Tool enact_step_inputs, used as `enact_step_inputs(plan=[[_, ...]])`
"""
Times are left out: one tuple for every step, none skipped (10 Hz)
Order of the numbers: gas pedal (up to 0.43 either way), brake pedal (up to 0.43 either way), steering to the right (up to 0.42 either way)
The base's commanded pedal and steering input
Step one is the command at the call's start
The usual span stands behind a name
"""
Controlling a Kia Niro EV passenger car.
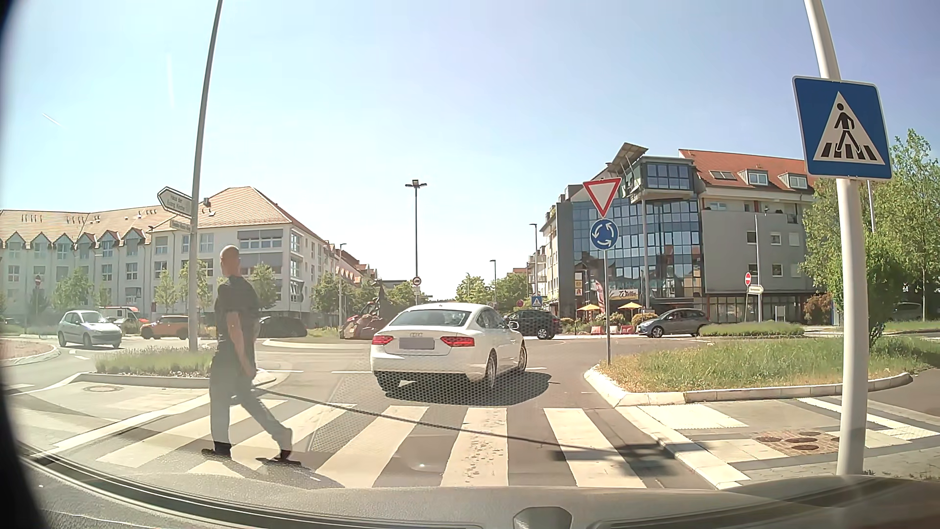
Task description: Follow the waypoints while adhering to traffic rules and regulations
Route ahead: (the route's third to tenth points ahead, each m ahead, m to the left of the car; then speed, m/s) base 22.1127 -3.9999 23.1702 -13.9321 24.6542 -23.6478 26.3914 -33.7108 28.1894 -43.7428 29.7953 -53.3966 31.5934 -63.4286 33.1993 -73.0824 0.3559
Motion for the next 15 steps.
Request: enact_step_inputs(plan=[[0.197,0.030,-0.079],[0.228,0.030,-0.079],[0.240,0.030,-0.079],[0.248,0.030,-0.079],[0.268,0.030,-0.079],[0.280,0.030,-0.079],[0.280,0.030,-0.079],[0.280,0.030,-0.079],[0.280,0.030,-0.078],[0.280,0.030,-0.078],[0.280,0.030,-0.075],[0.280,0.030,-0.069],[0.280,0.030,-0.065],[0.280,0.030,-0.064],[0.280,0.030,-0.061]])
